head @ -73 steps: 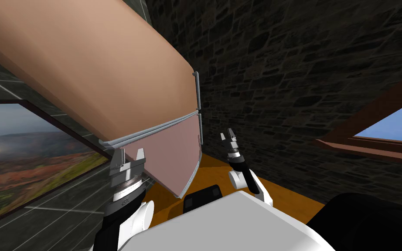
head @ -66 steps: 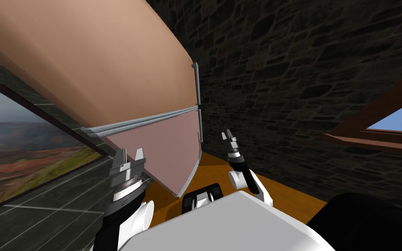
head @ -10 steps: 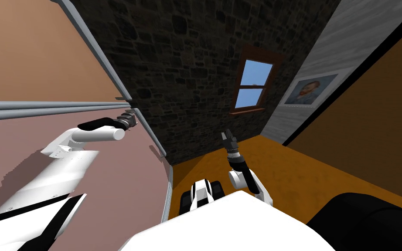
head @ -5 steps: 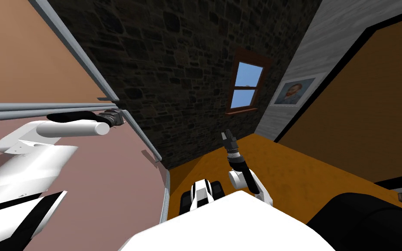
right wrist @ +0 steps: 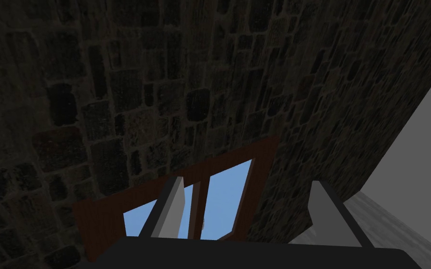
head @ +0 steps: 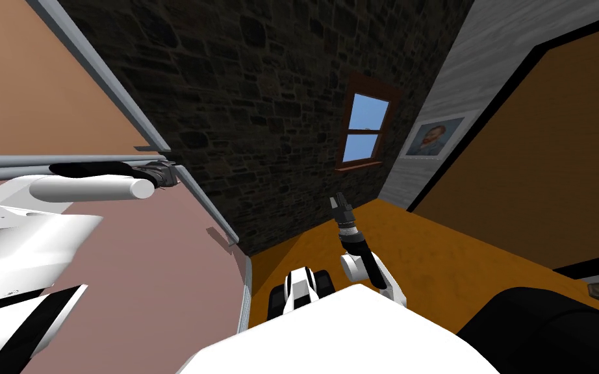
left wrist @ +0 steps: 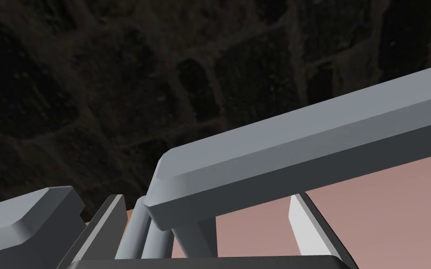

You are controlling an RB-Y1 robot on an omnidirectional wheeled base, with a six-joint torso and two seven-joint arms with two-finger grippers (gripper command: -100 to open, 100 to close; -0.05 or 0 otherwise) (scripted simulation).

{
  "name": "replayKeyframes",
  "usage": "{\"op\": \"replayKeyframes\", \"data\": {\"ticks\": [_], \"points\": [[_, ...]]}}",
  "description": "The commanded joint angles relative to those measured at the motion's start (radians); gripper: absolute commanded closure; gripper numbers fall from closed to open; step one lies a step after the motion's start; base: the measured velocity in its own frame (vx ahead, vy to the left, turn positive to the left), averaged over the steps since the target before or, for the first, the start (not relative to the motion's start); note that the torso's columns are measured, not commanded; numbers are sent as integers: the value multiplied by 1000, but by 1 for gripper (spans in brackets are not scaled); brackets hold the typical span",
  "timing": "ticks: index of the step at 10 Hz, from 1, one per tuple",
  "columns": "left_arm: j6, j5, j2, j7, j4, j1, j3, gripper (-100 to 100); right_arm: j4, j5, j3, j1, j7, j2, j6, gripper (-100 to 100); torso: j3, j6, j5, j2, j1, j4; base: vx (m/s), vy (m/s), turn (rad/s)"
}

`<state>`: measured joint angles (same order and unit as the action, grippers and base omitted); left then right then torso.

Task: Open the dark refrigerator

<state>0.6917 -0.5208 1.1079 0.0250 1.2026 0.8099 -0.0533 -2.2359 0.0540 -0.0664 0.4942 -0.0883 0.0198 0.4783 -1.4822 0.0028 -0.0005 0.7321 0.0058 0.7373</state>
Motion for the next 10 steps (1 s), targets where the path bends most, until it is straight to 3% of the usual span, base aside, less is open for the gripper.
{"op": "replayKeyframes", "data": {"ticks": [1, 2, 6, 8, 10], "points": [[12, -27, -10, -3, 37, 6, 19, 100, 0, 0, 0, 0, 0, 0, 0, 0, 3, 1, 2, 2, 0, 0, -102, -89, -78], [12, -27, -10, -3, 37, 6, 19, 100, 0, 0, 0, 0, 0, 0, 0, 0, 5, 7, 1, 7, -4, 0, -122, -92, -120], [35, -96, -37, -10, 135, 26, 63, 100, 0, 0, 0, -1, 0, 0, 0, 0, 3, 1, -1, 6, 3, 3, -187, -105, -164], [35, -96, -37, -10, 135, 26, 63, 100, 0, 0, 0, 0, 0, 0, 0, 0, 2, -4, 1, 1, 2, 3, -59, -57, -18], [44, -124, -48, -13, 174, 34, 81, 100, 0, 0, 0, 0, 0, 0, 0, 0, 5, 0, 1, 4, -2, 2, -63, -50, -54]]}}
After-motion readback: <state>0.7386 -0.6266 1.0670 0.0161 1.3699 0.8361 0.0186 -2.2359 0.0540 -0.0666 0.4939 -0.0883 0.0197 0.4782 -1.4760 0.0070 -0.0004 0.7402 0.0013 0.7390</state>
